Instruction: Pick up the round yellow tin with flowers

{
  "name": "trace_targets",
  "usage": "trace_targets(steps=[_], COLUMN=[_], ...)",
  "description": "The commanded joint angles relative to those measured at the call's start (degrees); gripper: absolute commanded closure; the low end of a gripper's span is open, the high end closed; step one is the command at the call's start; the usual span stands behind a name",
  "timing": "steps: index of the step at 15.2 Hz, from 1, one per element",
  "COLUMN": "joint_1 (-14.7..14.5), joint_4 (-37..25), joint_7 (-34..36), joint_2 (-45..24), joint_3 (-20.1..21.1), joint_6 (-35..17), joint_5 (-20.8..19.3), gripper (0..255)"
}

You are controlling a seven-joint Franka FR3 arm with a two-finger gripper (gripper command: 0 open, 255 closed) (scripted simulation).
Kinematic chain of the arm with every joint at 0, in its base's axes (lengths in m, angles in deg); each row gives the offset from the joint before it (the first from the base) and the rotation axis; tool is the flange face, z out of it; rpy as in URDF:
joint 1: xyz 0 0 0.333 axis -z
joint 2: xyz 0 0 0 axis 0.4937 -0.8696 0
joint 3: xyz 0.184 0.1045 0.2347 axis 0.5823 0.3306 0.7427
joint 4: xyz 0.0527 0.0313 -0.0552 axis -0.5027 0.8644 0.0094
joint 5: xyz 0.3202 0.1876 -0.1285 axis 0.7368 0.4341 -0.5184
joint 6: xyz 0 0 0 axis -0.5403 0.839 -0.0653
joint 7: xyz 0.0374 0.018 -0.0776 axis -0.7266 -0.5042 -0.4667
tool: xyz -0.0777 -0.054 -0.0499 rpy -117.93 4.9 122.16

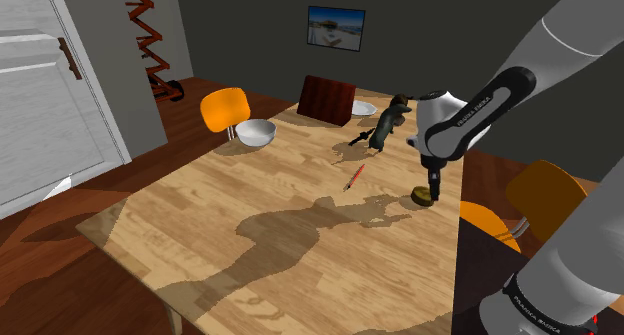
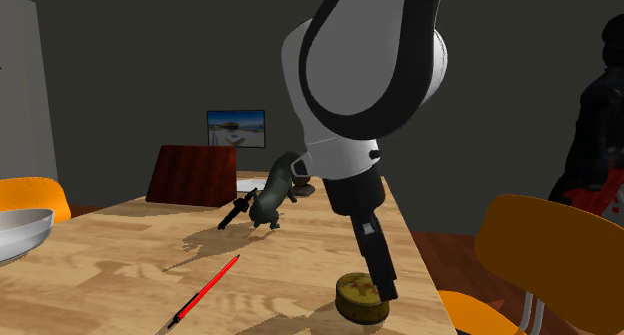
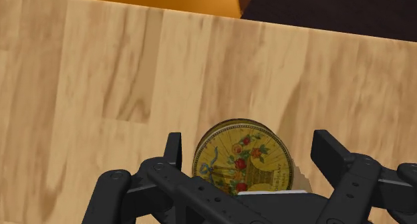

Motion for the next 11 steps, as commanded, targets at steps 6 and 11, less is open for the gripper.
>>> trace_targets(steps=[6, 11], joint_1=[0.1, 0.2], joint_4=[-0.3, -0.3], joint_7=[1.1, 1.1], joint_2=[-4.7, -4.8], joint_3=[-0.1, -0.1], joint_6=[-4.4, -4.5], joint_5=[-0.5, -0.5], gripper=[255, 255])
